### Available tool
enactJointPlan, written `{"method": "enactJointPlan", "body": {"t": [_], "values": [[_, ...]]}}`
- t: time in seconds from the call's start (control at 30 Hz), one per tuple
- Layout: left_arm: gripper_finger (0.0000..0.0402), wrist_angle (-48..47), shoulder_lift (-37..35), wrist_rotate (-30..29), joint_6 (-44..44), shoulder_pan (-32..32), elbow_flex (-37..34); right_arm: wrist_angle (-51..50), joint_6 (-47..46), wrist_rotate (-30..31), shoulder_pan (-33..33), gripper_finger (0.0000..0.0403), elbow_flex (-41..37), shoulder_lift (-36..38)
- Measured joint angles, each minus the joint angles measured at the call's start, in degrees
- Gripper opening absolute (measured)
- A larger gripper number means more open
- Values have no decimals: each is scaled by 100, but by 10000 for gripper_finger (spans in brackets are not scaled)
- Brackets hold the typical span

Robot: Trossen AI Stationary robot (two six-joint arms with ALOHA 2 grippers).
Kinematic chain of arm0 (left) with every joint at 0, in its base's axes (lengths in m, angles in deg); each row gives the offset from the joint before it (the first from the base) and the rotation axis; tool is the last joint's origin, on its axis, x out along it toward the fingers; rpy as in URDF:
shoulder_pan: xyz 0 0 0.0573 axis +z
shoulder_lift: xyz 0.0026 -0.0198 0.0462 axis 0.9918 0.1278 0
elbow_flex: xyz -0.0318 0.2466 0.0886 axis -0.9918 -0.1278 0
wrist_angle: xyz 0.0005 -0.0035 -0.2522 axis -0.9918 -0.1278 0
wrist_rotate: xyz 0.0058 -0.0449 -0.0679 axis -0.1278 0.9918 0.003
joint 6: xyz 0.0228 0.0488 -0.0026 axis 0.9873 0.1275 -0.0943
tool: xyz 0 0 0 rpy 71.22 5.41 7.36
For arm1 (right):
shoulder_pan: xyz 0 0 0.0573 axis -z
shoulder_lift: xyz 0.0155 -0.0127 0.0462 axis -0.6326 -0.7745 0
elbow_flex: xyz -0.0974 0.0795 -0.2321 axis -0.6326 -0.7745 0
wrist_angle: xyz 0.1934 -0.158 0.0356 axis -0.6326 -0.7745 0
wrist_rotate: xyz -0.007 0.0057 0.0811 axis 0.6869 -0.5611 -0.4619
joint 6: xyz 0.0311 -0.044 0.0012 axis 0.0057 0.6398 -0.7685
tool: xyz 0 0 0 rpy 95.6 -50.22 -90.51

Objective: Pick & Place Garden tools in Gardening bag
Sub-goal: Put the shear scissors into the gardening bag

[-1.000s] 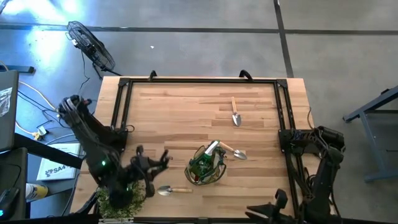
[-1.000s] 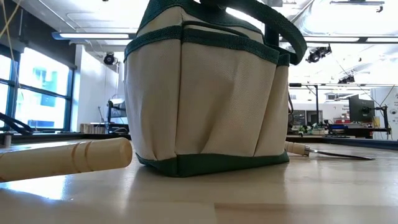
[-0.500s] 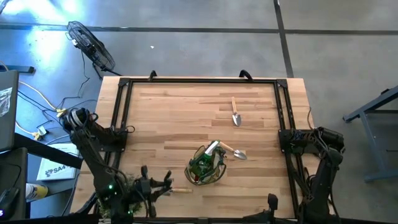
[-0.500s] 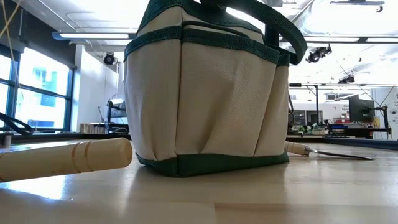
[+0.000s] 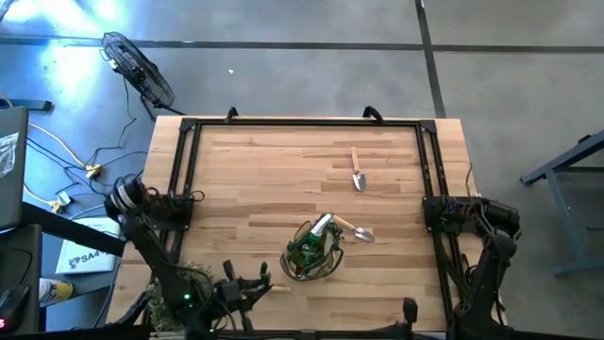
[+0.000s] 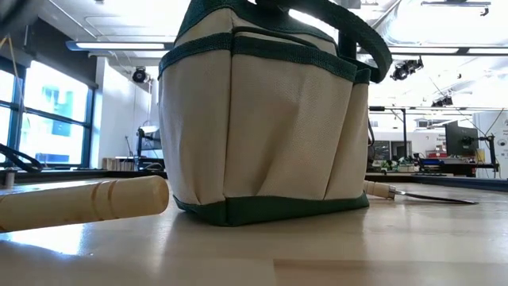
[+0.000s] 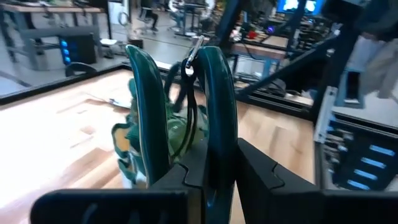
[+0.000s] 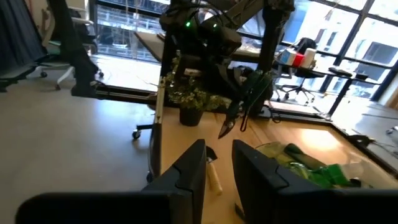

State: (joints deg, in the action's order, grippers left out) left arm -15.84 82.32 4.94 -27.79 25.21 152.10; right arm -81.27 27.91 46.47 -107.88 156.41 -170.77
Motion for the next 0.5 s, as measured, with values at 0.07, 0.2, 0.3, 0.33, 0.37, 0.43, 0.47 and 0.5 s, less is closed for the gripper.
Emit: {"method": "enactJointPlan", "body": {"t": [0.07,0.2,0.3,0.33,0.37,0.43,0.47,0.5], "values": [[44,44,45,-32,0,109,0,-11,1,46,1,69,0,0],[44,5,69,-90,4,241,0,-32,10,98,2,69,0,0],[44,-1,67,-86,75,296,0,-45,10,72,13,69,0,0],[44,1,67,-105,119,329,0,-42,10,82,13,69,0,0],[44,7,67,-128,136,351,0,-39,11,111,13,69,0,0],[44,27,67,-150,139,350,0,-44,12,148,15,69,0,0],[44,46,67,-161,147,346,0,-46,14,151,22,69,0,0],[44,83,67,-181,149,345,0,-44,14,154,40,69,0,0]]}}
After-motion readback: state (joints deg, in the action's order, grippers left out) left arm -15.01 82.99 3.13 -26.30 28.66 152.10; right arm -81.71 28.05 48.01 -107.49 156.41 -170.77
